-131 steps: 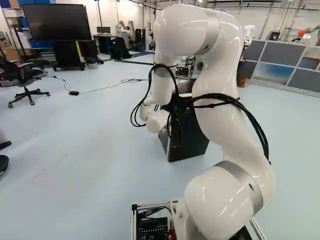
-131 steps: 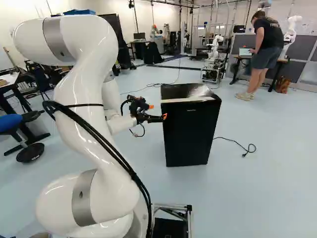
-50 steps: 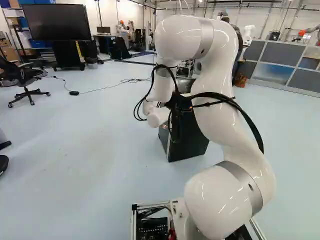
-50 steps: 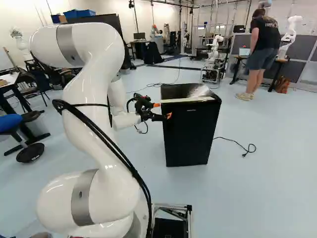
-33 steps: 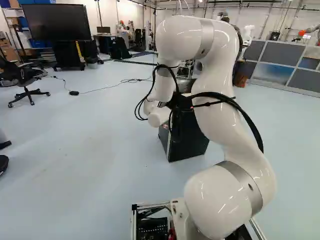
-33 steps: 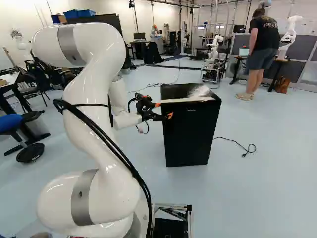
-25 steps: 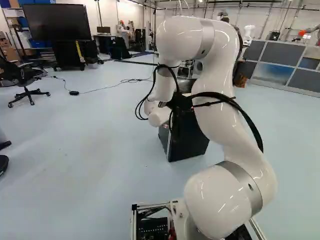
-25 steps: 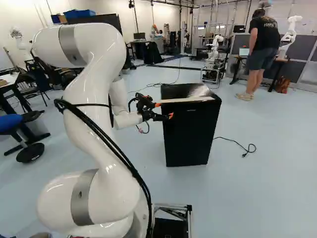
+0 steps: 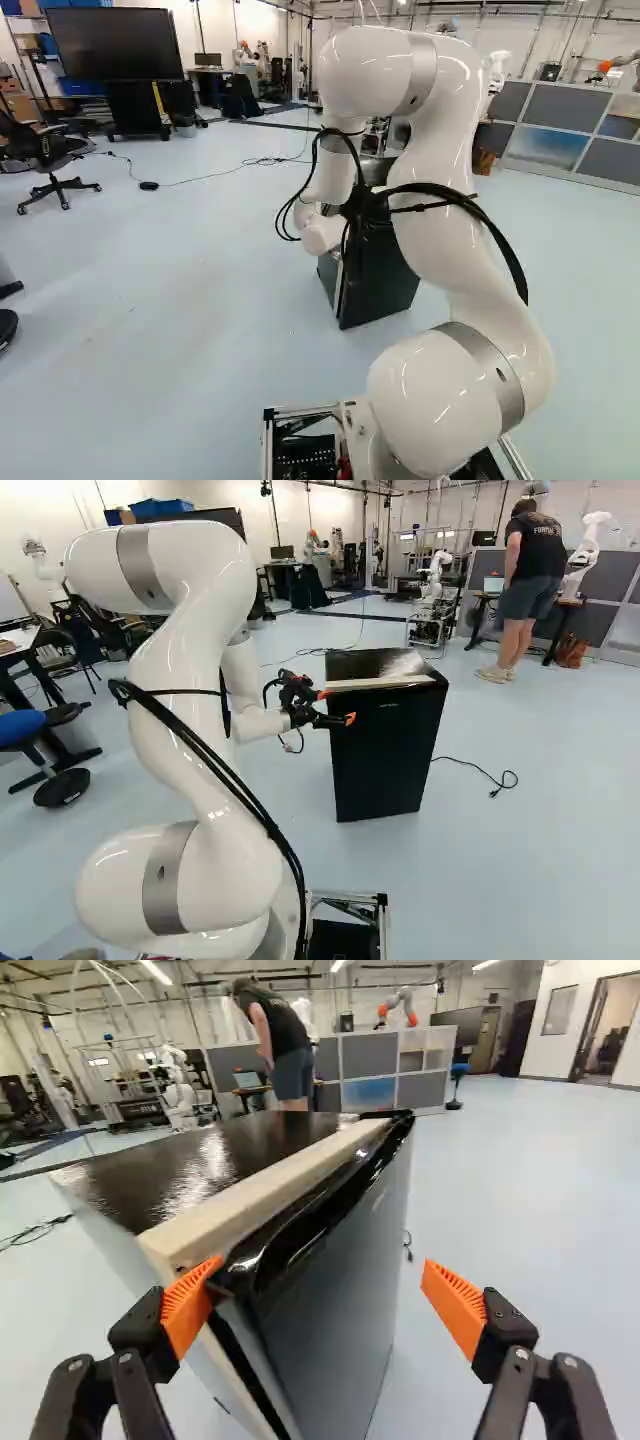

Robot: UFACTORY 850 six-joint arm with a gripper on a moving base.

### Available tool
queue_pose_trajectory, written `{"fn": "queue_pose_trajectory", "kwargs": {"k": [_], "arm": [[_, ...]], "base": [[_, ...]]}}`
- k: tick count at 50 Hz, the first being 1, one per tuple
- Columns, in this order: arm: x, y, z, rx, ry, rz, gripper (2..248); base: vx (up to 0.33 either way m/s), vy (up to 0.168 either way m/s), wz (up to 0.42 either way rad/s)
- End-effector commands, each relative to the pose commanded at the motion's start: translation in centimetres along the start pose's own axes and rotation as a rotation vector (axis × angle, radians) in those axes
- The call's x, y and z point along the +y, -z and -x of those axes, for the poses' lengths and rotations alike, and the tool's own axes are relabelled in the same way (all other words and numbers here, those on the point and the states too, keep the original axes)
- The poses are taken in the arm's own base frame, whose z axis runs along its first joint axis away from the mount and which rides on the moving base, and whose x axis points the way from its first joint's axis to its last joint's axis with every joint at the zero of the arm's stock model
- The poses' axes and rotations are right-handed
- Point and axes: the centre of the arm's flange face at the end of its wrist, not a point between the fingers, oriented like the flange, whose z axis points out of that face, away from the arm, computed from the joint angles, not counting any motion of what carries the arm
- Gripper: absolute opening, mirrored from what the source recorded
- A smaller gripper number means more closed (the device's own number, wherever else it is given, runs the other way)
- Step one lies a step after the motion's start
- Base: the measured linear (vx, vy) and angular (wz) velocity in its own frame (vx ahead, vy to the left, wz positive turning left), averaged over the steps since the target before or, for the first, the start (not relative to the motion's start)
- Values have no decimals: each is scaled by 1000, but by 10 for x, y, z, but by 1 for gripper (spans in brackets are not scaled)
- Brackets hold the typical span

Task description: Grab a drink from the fridge

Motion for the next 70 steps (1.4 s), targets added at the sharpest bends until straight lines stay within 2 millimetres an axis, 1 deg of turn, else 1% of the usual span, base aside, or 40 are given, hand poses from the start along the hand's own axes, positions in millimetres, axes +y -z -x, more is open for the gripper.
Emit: {"fn": "queue_pose_trajectory", "kwargs": {"k": [14,54,56,64,70], "arm": [[31,10,-3,-12,12,70,247],[118,52,-9,-43,62,248,247],[118,52,-9,-43,62,248,247],[133,57,-10,-41,69,289,247],[137,58,-11,-39,70,300,247]], "base": [[0,0,0],[0,0,0],[0,0,0],[0,0,0],[0,0,0]]}}
